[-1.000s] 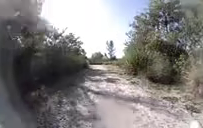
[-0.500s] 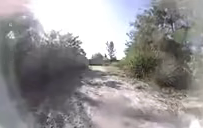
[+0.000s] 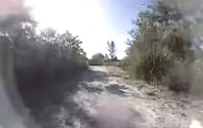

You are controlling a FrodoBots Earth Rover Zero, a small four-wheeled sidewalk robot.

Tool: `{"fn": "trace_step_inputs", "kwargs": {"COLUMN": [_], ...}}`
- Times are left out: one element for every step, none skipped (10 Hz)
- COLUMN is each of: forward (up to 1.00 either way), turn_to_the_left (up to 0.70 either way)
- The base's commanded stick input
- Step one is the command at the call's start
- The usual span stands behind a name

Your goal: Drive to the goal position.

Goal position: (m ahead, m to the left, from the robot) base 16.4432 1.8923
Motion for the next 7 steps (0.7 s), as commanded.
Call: {"fn": "trace_step_inputs", "kwargs": {"forward": [0.85,0.85,0.85,0.85,0.85,0.85,0.85], "turn_to_the_left": [0.0,0.0,0.0,0.0,0.0,0.0,0.0]}}
